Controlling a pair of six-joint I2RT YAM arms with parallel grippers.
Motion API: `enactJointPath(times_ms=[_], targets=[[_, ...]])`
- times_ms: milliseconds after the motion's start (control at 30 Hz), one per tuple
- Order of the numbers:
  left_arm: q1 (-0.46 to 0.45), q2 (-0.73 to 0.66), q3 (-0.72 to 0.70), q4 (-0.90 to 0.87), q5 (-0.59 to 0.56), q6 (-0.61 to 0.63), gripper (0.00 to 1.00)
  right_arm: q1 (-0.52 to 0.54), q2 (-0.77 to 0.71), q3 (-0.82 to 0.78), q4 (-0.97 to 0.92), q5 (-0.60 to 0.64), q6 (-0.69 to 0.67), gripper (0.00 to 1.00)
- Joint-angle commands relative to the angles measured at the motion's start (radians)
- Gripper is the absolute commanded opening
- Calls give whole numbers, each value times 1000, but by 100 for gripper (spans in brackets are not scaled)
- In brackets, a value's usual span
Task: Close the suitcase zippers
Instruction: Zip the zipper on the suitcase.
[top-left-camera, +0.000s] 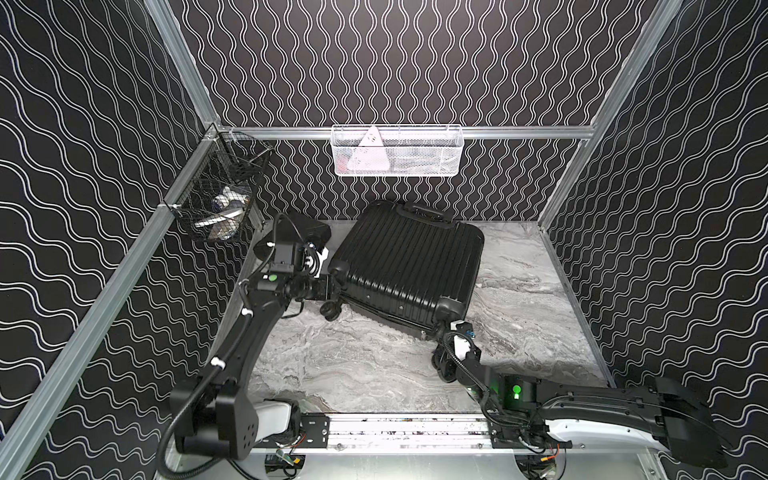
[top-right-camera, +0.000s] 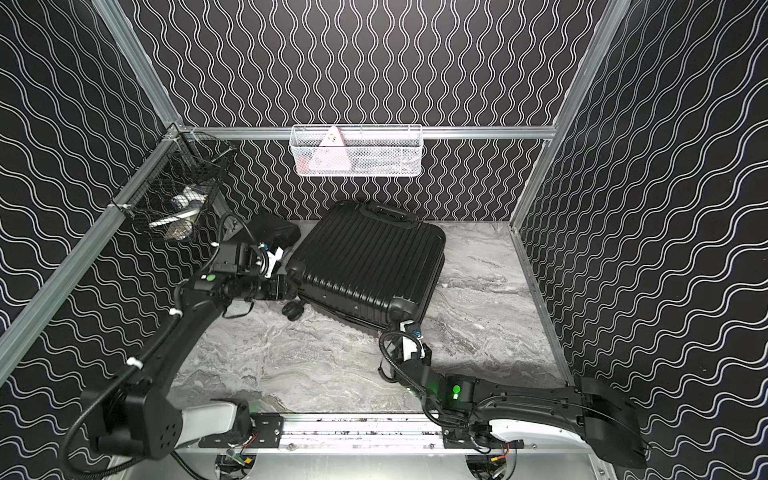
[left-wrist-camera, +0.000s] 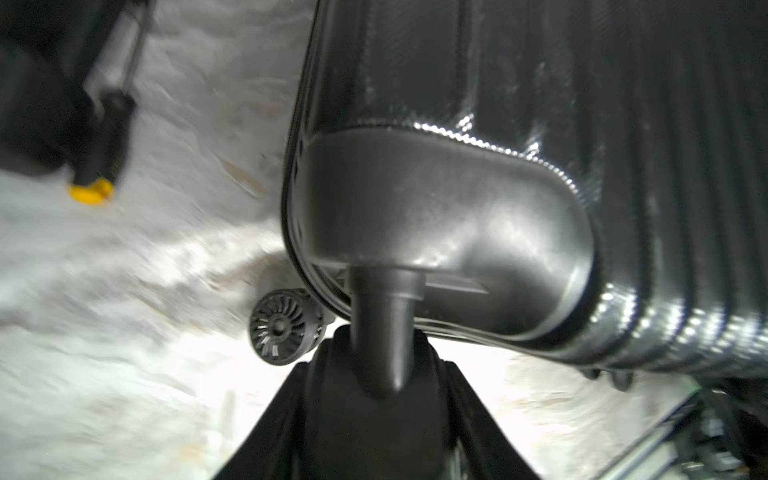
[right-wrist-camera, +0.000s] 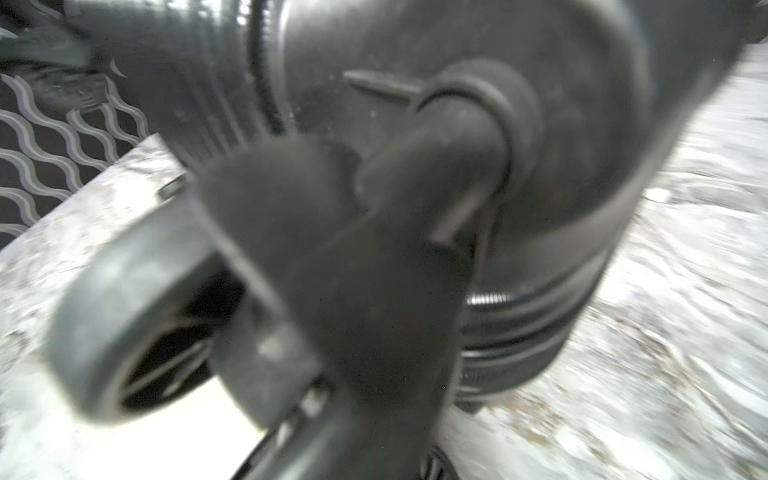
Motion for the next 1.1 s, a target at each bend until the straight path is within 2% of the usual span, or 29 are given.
enactJointPath(times_ms=[0, 133, 300, 1067], targets=[[-22, -70, -59, 156, -12, -240, 27, 0, -21, 4, -82, 79, 98, 0], [-50, -119, -117, 207, -40, -339, 26, -1, -10, 1, -76, 62, 99, 0], [-84, -140, -152, 249, -52, -399, 24, -1, 9, 4, -47, 33, 80, 0], [-127, -110, -183, 369, 43, -432, 23, -1, 75, 7, 144, -157, -97, 0]])
